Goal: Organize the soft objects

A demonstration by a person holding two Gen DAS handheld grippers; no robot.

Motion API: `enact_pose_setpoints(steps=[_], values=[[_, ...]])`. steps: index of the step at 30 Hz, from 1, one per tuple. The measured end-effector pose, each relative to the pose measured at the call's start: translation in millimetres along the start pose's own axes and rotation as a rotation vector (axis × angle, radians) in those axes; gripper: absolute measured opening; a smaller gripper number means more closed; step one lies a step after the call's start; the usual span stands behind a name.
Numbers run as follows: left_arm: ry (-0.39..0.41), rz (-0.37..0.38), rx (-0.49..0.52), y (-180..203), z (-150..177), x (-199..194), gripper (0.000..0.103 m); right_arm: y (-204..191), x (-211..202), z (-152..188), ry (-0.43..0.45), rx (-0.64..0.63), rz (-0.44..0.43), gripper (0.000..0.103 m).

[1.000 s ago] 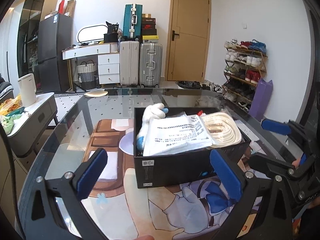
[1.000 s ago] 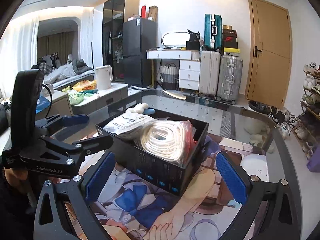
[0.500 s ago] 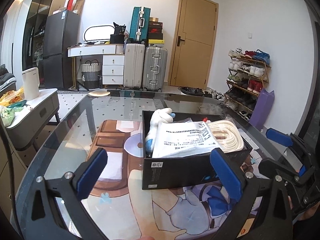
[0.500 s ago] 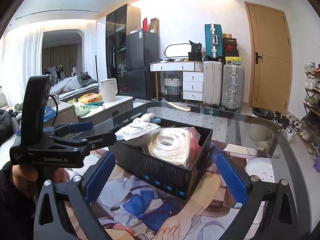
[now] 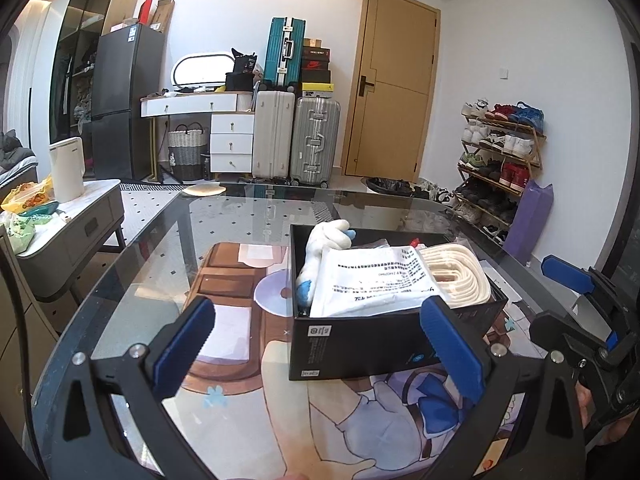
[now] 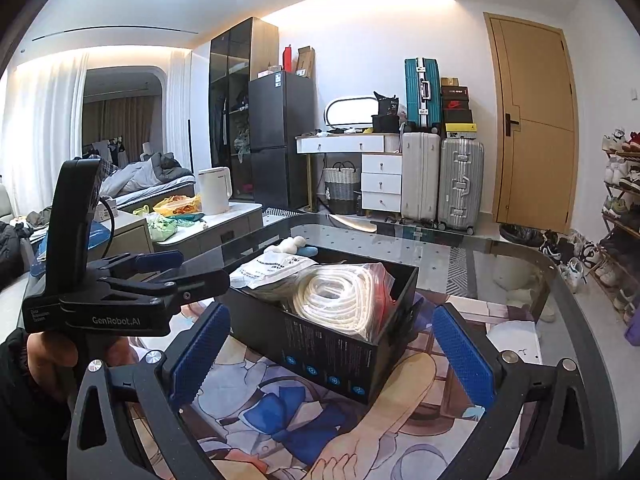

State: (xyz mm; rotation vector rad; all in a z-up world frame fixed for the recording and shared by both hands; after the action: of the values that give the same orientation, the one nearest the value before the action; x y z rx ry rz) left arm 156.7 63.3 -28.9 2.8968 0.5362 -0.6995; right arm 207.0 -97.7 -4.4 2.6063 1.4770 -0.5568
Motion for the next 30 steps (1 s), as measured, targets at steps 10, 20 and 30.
enact_pose_setpoints(steps=[10,20,30], values=[[0.019,-0.009,-0.006,-3.0,-0.7,-4.4,0.103,-1.6,-2.6,-2.6,0.020,-0.012,0.003,0.103],[0.020,-0.007,-0.007,-3.0,-0.8,-4.6,0.103,-3.4,-5.6,-2.3,0.021,-0.011,0.004,0.103],[0.022,-0.011,-0.007,-2.1,-1.1,-6.4,0.103,-3.9,-5.3,-2.1,0.021,-0.011,0.003,0.103]])
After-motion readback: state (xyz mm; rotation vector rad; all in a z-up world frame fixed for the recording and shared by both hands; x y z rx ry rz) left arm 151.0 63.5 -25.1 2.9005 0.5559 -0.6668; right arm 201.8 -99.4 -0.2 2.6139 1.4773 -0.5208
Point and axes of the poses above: each gripper's, at about its wrist camera, not at the fingertips, and x roughly the way its jaws point, y to its right, z to its underside, the point moved 10 cm from there along x, roughly the way its jaws point, and after that the axes turned 13 degrees about -z, right-handed, at the moved point
